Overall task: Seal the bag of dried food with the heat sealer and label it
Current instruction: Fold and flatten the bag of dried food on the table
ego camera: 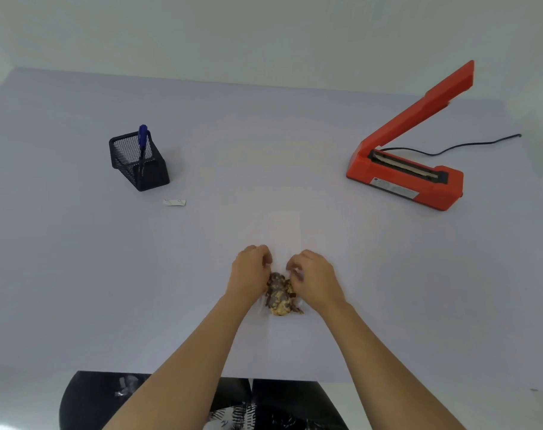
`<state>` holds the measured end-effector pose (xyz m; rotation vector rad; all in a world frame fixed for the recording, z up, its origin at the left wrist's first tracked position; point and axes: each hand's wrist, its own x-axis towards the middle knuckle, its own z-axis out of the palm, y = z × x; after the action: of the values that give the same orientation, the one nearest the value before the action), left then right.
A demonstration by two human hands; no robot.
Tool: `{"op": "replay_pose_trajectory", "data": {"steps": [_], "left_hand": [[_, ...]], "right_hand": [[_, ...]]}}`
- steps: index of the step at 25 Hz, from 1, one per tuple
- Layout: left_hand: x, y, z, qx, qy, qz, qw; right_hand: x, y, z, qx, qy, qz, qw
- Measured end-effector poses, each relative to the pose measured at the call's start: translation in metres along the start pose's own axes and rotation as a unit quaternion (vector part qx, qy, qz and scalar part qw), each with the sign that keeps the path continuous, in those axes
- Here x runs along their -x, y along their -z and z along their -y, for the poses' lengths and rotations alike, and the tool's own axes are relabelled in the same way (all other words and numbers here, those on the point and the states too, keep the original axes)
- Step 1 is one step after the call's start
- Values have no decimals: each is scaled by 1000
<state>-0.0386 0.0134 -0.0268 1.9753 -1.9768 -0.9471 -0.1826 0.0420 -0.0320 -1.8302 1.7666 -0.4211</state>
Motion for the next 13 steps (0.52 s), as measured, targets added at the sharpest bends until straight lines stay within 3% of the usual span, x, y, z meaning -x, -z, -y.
{"op": "replay_pose_trajectory", "data": {"steps": [5, 13], "left_hand": [[-8, 0, 2, -64, -35, 37, 997], [-9, 5, 3, -50, -33, 36, 998]], "right_hand": [[-4, 3, 2, 44, -12, 13, 999], [-20, 14, 6, 44, -33, 58, 997]]}}
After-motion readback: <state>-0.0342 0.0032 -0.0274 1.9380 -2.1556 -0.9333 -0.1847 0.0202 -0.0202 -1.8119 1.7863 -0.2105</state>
